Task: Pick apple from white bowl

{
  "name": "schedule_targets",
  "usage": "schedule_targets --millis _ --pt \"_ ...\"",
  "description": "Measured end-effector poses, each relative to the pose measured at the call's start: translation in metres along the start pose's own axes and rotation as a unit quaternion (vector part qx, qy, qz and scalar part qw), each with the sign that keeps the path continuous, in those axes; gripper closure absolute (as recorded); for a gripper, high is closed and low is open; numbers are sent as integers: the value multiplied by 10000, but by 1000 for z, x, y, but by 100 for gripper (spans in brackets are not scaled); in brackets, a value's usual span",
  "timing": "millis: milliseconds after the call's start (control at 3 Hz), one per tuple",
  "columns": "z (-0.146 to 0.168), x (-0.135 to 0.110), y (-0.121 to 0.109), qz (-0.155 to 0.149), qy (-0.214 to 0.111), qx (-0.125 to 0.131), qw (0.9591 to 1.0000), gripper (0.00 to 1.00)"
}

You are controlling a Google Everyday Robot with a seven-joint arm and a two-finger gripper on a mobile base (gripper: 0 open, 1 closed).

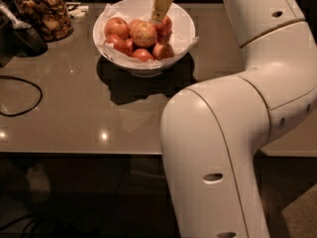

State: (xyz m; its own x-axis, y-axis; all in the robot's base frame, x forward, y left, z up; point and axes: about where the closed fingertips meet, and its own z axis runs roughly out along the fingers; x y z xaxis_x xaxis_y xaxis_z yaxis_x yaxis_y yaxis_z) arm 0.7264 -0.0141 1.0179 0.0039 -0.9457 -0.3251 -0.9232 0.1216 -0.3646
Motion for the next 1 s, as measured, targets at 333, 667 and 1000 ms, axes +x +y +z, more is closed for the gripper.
schedule_targets --millis 333,667,1000 --pt "14 -2 2 39 -8 -132 9999 29" --pt "22 -3 4 64 -10 -213 9998 29" --pt "32 -2 7 133 -4 -330 9994 29"
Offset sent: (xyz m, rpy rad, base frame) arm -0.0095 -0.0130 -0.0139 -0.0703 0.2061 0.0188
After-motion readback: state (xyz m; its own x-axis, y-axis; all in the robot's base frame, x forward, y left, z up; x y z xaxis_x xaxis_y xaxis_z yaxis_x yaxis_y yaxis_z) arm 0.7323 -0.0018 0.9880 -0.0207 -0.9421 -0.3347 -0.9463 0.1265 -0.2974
